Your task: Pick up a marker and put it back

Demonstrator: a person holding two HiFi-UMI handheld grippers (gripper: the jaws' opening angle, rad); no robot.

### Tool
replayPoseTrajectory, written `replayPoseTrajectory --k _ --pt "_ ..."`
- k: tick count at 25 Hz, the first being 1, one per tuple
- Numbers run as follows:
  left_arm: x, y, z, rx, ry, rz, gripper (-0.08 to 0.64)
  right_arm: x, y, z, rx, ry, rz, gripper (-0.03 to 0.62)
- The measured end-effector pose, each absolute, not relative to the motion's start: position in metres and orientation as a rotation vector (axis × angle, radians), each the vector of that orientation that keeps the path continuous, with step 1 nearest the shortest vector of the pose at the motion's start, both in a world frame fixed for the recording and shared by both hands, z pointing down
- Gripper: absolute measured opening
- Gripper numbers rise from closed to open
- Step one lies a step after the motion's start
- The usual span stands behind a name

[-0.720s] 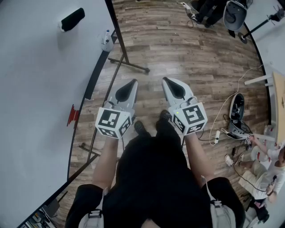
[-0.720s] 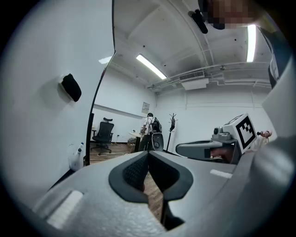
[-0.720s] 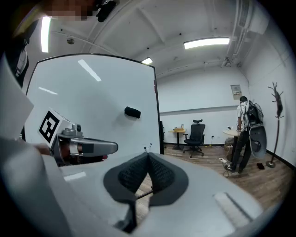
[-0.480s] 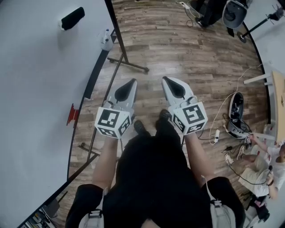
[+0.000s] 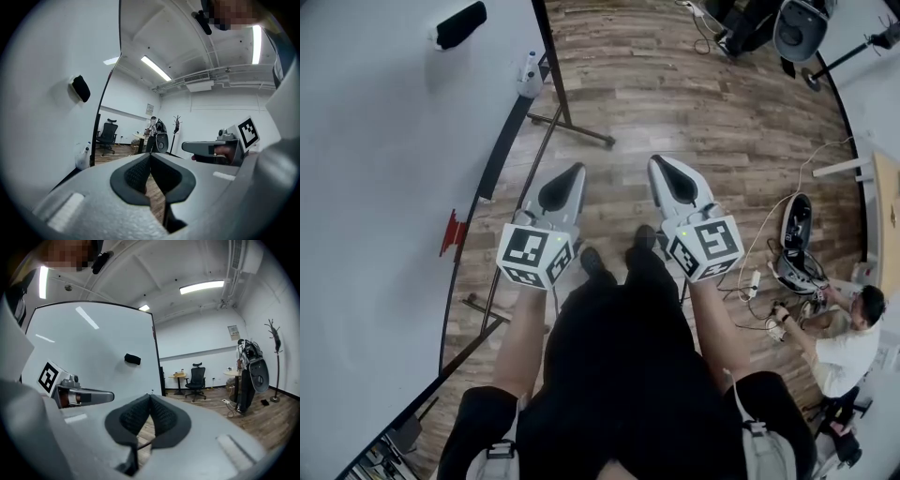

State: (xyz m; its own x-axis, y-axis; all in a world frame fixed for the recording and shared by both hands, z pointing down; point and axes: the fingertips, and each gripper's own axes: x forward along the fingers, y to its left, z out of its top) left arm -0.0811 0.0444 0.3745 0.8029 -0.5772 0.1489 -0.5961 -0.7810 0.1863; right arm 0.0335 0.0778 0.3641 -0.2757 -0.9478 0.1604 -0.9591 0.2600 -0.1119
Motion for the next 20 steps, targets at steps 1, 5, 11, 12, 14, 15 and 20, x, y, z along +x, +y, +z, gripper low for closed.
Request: replayPoseTrajectory --k 1,5,11,12,14,15,20 --pt "-0.083 0.044 0.376 2.762 -0.916 0.123 0.011 0.033 0.078 0.364 1.851 -2.449 0.285 0.002" --pt "-0.085 0.036 0.382 2.746 -0.926 0.134 0.011 0.033 0.075 0.368 1.851 -2.451 0.276 0.002" --pt "-0.086 0.008 0.387 2.723 -0.970 0.162 0.011 0.036 0.045 0.373 1.831 -2.495 0.302 0.002" --pt "-0.086 0.002 0.385 2.720 -0.985 0.162 0.011 0.036 0.038 0.371 1.817 -2.509 0.300 0.002" --pt "-0.082 -0.010 0.384 2.717 -1.012 0.161 0.011 0.038 0.022 0.371 1.788 -2.538 0.290 0.002" --pt "-0.080 -0.015 0.384 2.715 -1.023 0.163 0.011 0.040 0.015 0.372 1.776 -2.548 0.288 0.002" --pt "-0.069 -0.048 0.379 2.697 -1.104 0.168 0.011 0.047 -0.030 0.367 1.681 -2.616 0.276 0.002"
